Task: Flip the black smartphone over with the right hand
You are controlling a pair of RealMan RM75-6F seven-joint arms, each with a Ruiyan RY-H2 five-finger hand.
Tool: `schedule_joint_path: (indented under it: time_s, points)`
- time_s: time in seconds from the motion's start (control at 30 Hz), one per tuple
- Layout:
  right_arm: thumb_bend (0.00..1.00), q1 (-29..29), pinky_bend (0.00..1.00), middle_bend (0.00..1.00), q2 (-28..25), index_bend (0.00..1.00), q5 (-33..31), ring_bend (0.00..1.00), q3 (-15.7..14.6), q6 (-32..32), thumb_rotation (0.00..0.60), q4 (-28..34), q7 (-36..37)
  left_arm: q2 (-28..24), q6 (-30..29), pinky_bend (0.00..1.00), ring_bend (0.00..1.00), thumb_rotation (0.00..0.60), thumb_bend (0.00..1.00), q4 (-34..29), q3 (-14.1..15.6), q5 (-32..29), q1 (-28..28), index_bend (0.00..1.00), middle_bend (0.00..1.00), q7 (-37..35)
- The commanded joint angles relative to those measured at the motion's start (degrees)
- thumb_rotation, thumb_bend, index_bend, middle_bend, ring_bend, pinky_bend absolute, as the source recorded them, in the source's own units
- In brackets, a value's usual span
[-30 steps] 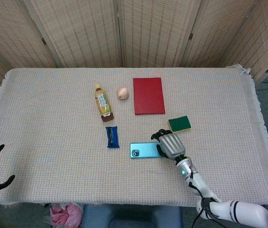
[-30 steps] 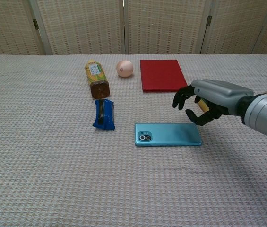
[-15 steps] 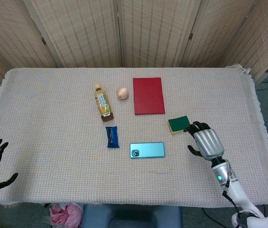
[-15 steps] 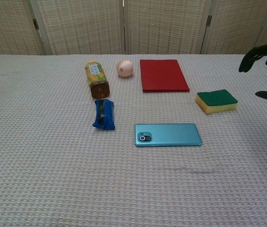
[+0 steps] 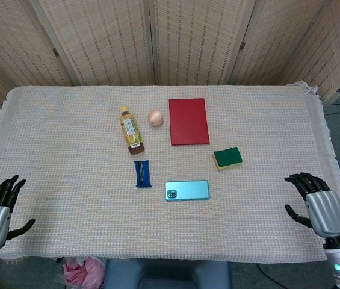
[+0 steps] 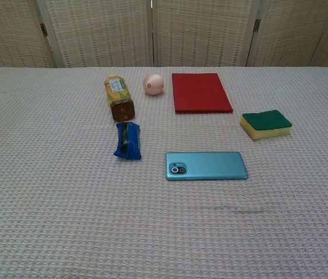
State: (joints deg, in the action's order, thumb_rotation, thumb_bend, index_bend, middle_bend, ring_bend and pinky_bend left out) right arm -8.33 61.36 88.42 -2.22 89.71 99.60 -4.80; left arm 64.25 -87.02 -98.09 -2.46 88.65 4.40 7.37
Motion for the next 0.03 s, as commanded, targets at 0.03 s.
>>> schedule_joint_path:
  time_s: [0.03]
  points:
    - [0.18,1.8,0.25,0.25,-1.01,0.26,0.68,0.2,-1.0,1.08,0.6,-0.42,1.15,-0.15,0.47,0.14,0.05,0.6,0.2,-0.78,-0.01,-0.31,0.3,0.1,0.05,0.74]
